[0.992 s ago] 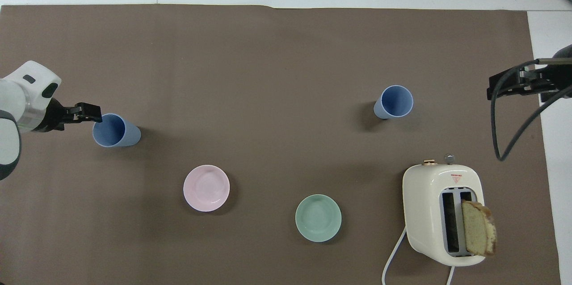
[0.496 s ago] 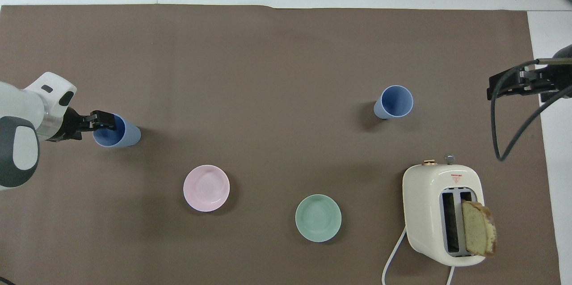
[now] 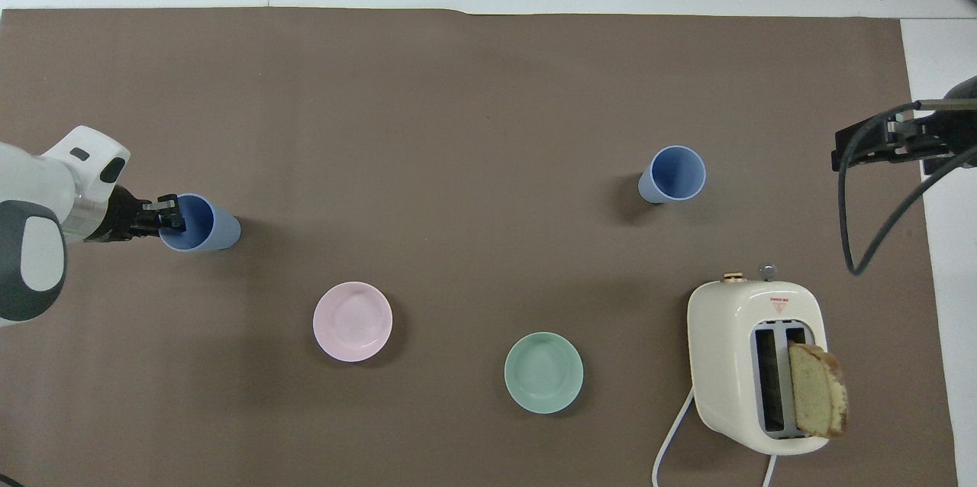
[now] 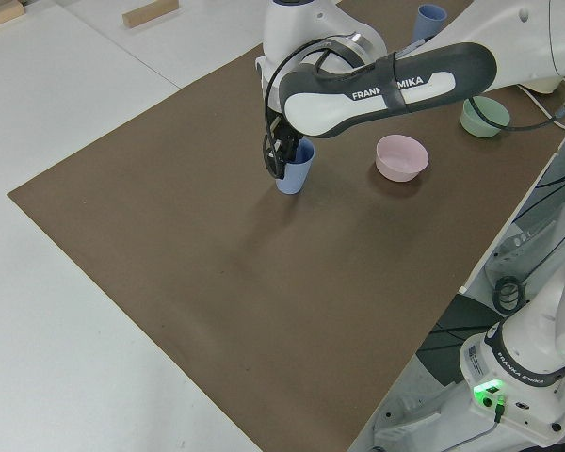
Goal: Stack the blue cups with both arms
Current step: 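Carry the blue cup with the left gripper toward the table center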
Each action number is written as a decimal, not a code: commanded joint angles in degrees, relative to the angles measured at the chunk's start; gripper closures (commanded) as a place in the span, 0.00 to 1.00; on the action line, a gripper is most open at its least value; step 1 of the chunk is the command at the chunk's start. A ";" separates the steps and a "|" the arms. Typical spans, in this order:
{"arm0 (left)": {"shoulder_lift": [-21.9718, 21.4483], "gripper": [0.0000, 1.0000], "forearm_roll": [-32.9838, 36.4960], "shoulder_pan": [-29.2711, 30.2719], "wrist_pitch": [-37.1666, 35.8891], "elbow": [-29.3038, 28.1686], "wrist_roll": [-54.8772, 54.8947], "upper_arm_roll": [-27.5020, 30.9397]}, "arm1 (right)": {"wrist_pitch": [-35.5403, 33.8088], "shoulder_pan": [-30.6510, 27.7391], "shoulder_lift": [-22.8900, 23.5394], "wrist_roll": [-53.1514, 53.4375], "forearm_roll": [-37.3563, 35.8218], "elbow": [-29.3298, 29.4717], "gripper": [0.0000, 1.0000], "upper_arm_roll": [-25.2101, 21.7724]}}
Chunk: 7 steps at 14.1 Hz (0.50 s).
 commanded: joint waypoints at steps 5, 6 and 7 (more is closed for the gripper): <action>-1.55 1.00 -1.59 -0.56 -13.55 12.91 -0.35 0.32 | 0.23 -1.11 -1.36 -1.45 0.47 -1.39 0.00 0.56; -1.55 1.00 -3.07 -0.91 -14.53 14.24 -0.62 0.23 | 0.23 -1.11 -1.36 -1.45 0.47 -1.39 0.00 0.56; -1.72 1.00 -4.82 -1.00 -14.80 14.77 -1.41 -0.20 | 0.23 -1.11 -1.36 -1.45 0.56 -1.39 0.00 0.56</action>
